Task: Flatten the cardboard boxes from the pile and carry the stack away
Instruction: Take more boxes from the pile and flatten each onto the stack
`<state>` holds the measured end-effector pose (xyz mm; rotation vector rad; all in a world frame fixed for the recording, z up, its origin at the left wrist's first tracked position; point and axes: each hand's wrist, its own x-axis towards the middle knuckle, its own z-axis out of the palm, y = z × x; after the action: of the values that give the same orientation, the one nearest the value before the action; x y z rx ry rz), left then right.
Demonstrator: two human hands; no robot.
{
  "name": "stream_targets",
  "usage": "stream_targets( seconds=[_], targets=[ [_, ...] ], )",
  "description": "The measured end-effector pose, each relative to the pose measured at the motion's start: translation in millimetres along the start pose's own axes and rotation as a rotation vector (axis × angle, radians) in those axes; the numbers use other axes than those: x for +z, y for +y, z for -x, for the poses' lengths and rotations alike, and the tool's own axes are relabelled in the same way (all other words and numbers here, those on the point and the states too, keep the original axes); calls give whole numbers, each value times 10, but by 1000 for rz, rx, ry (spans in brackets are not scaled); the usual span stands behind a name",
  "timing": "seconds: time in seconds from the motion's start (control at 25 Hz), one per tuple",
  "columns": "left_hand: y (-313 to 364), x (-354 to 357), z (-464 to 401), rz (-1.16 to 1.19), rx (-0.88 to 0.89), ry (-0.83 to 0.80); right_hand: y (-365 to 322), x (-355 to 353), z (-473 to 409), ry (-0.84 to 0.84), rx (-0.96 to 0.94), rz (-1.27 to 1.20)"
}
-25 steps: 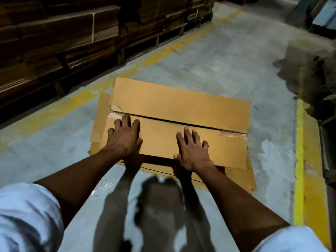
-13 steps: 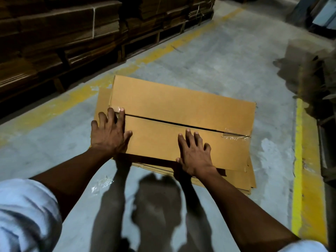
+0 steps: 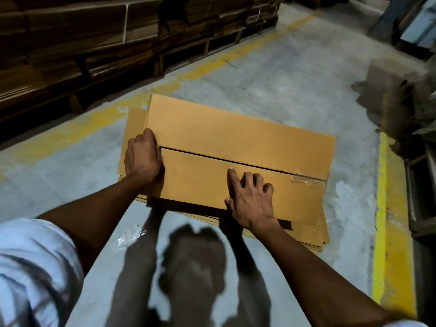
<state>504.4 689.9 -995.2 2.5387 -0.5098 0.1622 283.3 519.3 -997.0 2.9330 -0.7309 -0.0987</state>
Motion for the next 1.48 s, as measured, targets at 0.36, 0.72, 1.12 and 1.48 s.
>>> stream_targets(
  seconds=[0.36,0.72,1.12,1.48],
  targets=[
    [-331,-276,-201,147,-213,68,-104,-75,-383,-138,-50,-67],
    [-523,-133,-400,452,-754,242,-202,24,-121,-132,-33,-24],
    [-233,-30,-5,322,-168,-175,-215,7,-96,-161,-8,-33],
    [-180,41,48,255,-206,-201,-264,-22,-190,-175,-9,-46]
  ],
)
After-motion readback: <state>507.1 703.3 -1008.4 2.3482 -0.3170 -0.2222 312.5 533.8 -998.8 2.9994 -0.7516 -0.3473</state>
